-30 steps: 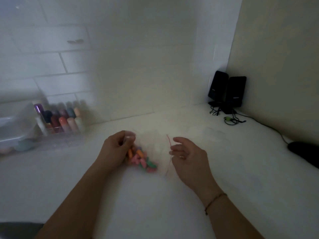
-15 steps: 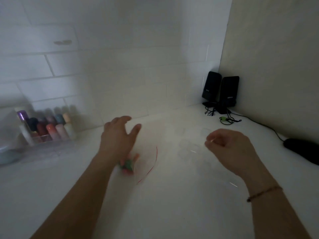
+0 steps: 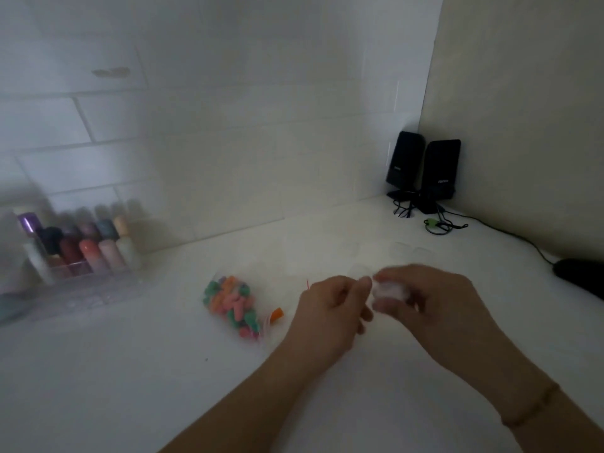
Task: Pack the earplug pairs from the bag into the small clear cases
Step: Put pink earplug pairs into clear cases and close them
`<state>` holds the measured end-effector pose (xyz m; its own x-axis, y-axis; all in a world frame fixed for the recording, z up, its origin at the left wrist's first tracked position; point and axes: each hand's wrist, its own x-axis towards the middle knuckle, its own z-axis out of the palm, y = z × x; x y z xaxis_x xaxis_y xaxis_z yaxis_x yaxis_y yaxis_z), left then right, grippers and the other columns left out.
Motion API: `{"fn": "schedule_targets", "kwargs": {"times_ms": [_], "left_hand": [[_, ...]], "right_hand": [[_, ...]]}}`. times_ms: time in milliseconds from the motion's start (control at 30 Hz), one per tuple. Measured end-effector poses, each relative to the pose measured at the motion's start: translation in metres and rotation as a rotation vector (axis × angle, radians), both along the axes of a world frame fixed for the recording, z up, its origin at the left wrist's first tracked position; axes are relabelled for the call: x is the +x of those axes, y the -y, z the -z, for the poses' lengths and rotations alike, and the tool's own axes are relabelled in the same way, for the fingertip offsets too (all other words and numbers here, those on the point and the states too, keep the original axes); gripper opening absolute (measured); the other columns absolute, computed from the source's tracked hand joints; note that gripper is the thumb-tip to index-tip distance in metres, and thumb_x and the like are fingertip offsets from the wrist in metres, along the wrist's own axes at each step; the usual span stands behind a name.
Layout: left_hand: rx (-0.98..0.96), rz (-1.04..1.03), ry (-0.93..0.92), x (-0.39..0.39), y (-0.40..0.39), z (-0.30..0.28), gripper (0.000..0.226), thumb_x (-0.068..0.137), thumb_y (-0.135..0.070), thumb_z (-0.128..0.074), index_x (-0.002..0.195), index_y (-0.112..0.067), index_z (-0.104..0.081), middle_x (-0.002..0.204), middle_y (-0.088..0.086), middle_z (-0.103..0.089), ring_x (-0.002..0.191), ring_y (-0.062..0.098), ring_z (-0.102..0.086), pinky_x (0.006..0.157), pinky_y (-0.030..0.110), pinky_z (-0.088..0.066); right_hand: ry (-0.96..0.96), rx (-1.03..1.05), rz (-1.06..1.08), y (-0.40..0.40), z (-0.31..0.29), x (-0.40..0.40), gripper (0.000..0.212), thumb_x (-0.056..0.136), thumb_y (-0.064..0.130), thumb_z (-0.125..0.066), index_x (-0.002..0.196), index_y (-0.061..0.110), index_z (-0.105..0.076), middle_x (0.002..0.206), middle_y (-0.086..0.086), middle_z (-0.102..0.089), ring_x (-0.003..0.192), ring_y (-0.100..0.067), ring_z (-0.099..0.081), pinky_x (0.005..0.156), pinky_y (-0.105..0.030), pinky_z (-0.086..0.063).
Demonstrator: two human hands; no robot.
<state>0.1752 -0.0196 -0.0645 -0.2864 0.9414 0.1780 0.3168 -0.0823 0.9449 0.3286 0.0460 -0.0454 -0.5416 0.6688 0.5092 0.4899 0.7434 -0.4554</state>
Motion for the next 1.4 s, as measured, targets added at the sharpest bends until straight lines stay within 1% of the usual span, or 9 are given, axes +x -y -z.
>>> {"fn": "schedule_targets", "kwargs": {"times_ms": [133, 267, 400, 533, 667, 800, 1067, 1200, 1400], "left_hand": [[-0.113, 0.367, 0.698, -0.002, 0.002, -0.003, 0.046, 0.092, -0.046, -0.046, 0.109, -0.011, -0.07, 0.105, 0.013, -0.072, 0.094, 0.023, -0.07, 0.079, 0.033, -0.057], [0.029, 0.416, 0.778, -0.004, 0.004, -0.006, 0.045, 0.086, -0.037, -0.06, 0.112, -0.001, -0.067, 0.117, 0.02, -0.067, 0.105, 0.028, -0.065, 0.089, 0.035, -0.055], [0.104, 0.376, 0.814, -0.004, 0.004, -0.009, 0.048, 0.079, -0.025, -0.07, 0.117, 0.002, -0.06, 0.112, 0.024, -0.068, 0.099, 0.031, -0.068, 0.082, 0.034, -0.056], [0.042, 0.484, 0.996, -0.004, 0.005, -0.013, 0.051, 0.084, -0.038, -0.062, 0.119, -0.001, -0.063, 0.114, 0.024, -0.067, 0.099, 0.028, -0.069, 0.085, 0.037, -0.057], [0.056, 0.513, 0.969, -0.004, 0.005, -0.008, 0.047, 0.09, -0.033, -0.058, 0.12, 0.003, -0.062, 0.115, 0.02, -0.068, 0.099, 0.024, -0.069, 0.085, 0.034, -0.056], [0.106, 0.447, 0.941, -0.005, 0.002, -0.004, 0.045, 0.082, -0.024, -0.074, 0.118, 0.0, -0.061, 0.111, 0.02, -0.068, 0.098, 0.027, -0.069, 0.082, 0.033, -0.056], [0.112, 0.445, 0.947, -0.005, 0.003, -0.004, 0.049, 0.087, -0.029, -0.064, 0.122, 0.005, -0.059, 0.111, 0.021, -0.067, 0.1, 0.024, -0.068, 0.086, 0.032, -0.055], [0.145, 0.345, 0.935, -0.004, 0.0, -0.003, 0.032, 0.071, -0.026, -0.079, 0.096, -0.007, -0.072, 0.103, 0.019, -0.071, 0.091, 0.024, -0.07, 0.083, 0.033, -0.058], [0.157, 0.266, 0.853, -0.006, -0.001, -0.004, 0.039, 0.069, -0.023, -0.073, 0.104, -0.008, -0.065, 0.096, 0.013, -0.073, 0.085, 0.019, -0.07, 0.073, 0.025, -0.054]], "right_hand": [[-0.367, -0.104, -0.163, 0.009, 0.002, -0.006, 0.031, 0.083, 0.018, -0.069, 0.111, 0.032, -0.069, 0.106, 0.025, -0.069, 0.103, 0.006, -0.063, 0.087, -0.007, -0.044], [-0.353, 0.041, -0.23, 0.011, 0.002, -0.004, 0.034, 0.086, 0.027, -0.071, 0.118, 0.016, -0.067, 0.122, 0.01, -0.065, 0.121, -0.002, -0.055, 0.099, -0.013, -0.041], [-0.376, 0.247, -0.176, 0.012, -0.002, -0.004, 0.032, 0.081, 0.033, -0.068, 0.105, 0.011, -0.072, 0.104, 0.006, -0.067, 0.101, -0.012, -0.062, 0.089, -0.025, -0.048], [-0.489, 0.116, -0.279, 0.014, 0.001, -0.004, 0.024, 0.086, 0.019, -0.069, 0.11, 0.021, -0.068, 0.115, 0.016, -0.067, 0.113, -0.01, -0.061, 0.096, -0.019, -0.045], [-0.462, 0.072, -0.267, 0.011, 0.005, -0.001, 0.031, 0.087, 0.023, -0.067, 0.117, 0.017, -0.066, 0.125, 0.007, -0.064, 0.121, -0.011, -0.057, 0.1, -0.019, -0.043], [-0.486, 0.228, -0.246, 0.011, 0.003, -0.004, 0.025, 0.081, 0.02, -0.072, 0.105, 0.01, -0.068, 0.106, 0.004, -0.069, 0.103, -0.014, -0.065, 0.089, -0.027, -0.05], [-0.528, 0.201, -0.29, 0.015, 0.003, -0.007, 0.015, 0.084, 0.016, -0.068, 0.098, 0.021, -0.067, 0.107, 0.004, -0.071, 0.107, -0.015, -0.065, 0.092, -0.03, -0.051], [-0.443, 0.225, -0.151, 0.015, 0.004, -0.005, 0.01, 0.086, 0.022, -0.065, 0.092, 0.016, -0.068, 0.112, 0.011, -0.068, 0.098, 0.012, -0.061, 0.084, -0.011, -0.047], [-0.304, 0.195, -0.072, 0.011, 0.006, -0.006, 0.016, 0.09, 0.036, -0.055, 0.089, 0.024, -0.066, 0.106, 0.021, -0.067, 0.096, 0.005, -0.061, 0.074, -0.014, -0.047]]}}
